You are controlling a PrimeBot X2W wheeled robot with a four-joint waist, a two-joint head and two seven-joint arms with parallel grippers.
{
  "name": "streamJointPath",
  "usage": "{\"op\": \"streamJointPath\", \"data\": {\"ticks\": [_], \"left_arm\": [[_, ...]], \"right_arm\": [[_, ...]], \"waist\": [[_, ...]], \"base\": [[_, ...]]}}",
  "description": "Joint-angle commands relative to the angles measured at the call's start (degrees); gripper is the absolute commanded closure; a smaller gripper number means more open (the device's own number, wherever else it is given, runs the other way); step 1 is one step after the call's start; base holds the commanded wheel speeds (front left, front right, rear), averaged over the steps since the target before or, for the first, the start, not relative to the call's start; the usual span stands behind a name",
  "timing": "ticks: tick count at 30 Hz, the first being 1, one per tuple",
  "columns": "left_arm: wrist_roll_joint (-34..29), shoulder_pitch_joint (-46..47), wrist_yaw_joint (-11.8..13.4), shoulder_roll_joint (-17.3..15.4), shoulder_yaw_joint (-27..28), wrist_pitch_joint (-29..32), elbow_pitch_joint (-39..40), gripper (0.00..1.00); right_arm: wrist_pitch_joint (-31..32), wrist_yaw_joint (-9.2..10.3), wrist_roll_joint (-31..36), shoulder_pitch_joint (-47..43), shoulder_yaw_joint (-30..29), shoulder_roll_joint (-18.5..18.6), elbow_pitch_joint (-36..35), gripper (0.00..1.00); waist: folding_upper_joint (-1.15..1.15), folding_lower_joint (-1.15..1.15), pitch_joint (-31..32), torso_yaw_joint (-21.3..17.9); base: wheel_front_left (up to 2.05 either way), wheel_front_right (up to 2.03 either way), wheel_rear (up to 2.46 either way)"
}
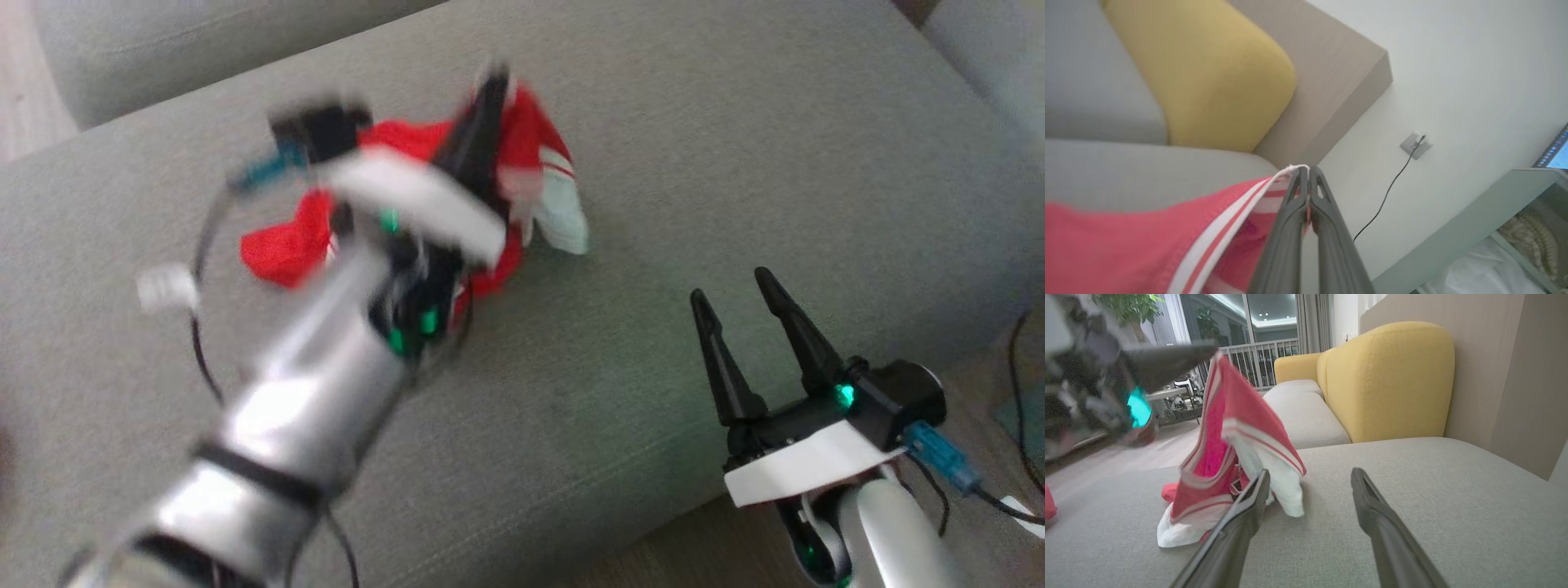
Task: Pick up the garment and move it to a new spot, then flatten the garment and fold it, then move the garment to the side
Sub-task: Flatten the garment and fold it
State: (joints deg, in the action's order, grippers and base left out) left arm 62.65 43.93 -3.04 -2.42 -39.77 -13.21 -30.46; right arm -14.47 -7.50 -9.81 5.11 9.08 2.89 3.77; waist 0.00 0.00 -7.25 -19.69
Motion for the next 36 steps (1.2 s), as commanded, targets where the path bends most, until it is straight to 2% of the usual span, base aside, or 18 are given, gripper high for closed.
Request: {"op": "streamJointPath", "data": {"ticks": [1, 7, 11, 16, 20, 23, 28, 30, 34, 35, 36], "left_arm": [[0.31, 7.07, -0.12, -0.46, 2.16, 0.09, 1.94, 1.0], [3.5, 24.75, -0.1, -0.46, 3.99, 1.92, -0.38, 1.0], [1.64, 35.13, -0.11, -0.71, 5.39, 1.51, -2.09, 1.0], [1.57, 39.54, -0.1, -2.34, 6.76, 2.33, -3.42, 1.0], [2.9, 32.89, 0.97, -6.47, 8.01, 2.66, -1.85, 1.0], [0.42, 22.62, 2.19, -13.45, 6.76, 1.77, 0.06, 1.0], [3.28, 3.17, 6.36, -22.11, 9.97, 0.46, 1.67, 1.0], [3.48, -1.42, 6.79, -24.01, 10.9, -0.24, 1.8, 1.0], [3.79, -5.59, 5.22, -25.26, 12.91, -1.18, 0.47, 1.0], [3.46, -5.96, 5.0, -25.35, 13.45, -1.36, -0.01, 0.76], [3.46, -5.96, 5.0, -25.35, 13.45, -1.36, -0.01, 0.76]], "right_arm": [[-0.52, 0.01, -0.72, 1.68, 1.45, -0.02, -2.15, 0.0], [-0.52, 0.01, -2.79, 1.09, 1.87, -0.02, -1.44, 0.0], [-0.52, 0.01, -5.12, 0.68, 2.3, -0.02, -1.13, 0.0], [-0.52, 0.01, -5.02, 0.3, 0.7, -0.02, -1.96, 0.0], [-0.52, 0.01, -4.34, -0.56, -0.91, -0.02, -2.7, 0.0], [-0.52, 0.01, -3.99, -1.98, -0.9, -0.02, -2.51, 0.0], [-0.52, 0.01, -3.53, -5.12, -2.05, -0.02, -2.8, 0.0], [-0.52, 0.01, -2.89, -5.55, -2.32, -0.02, -2.62, 0.0], [-0.52, 0.01, -1.47, -4.88, -1.77, -0.02, -2.06, 0.0], [-0.52, 0.01, -1.31, -4.63, -1.61, -0.02, -1.98, 0.0], [-0.52, 0.01, -1.31, -4.63, -1.61, -0.02, -1.98, 0.0]], "waist": [[0.0, 0.0, 0.55, -1.18], [0.0, 0.0, 2.49, -3.68], [0.0, 0.0, 3.75, -4.21], [0.0, 0.0, 4.74, -2.15], [0.0, 0.0, 4.31, 0.76], [0.0, 0.0, 5.1, 2.53], [0.0, 0.0, 5.56, 5.01], [0.0, 0.0, 5.0, 6.17], [0.0, 0.0, 3.98, 7.76], [0.0, 0.0, 3.83, 8.01], [0.0, 0.0, 3.83, 8.01]], "base": [[0.0, 0.0, 0.0], [0.0, 0.0, 0.0], [0.0, 0.0, 0.0], [0.0, 0.0, 0.0], [0.0, 0.0, 0.0], [0.0, 0.0, 0.0], [0.0, 0.0, 0.0], [0.0, 0.0, 0.0], [0.0, 0.0, 0.0], [0.0, 0.0, 0.0], [0.0, 0.0, 0.0]]}}
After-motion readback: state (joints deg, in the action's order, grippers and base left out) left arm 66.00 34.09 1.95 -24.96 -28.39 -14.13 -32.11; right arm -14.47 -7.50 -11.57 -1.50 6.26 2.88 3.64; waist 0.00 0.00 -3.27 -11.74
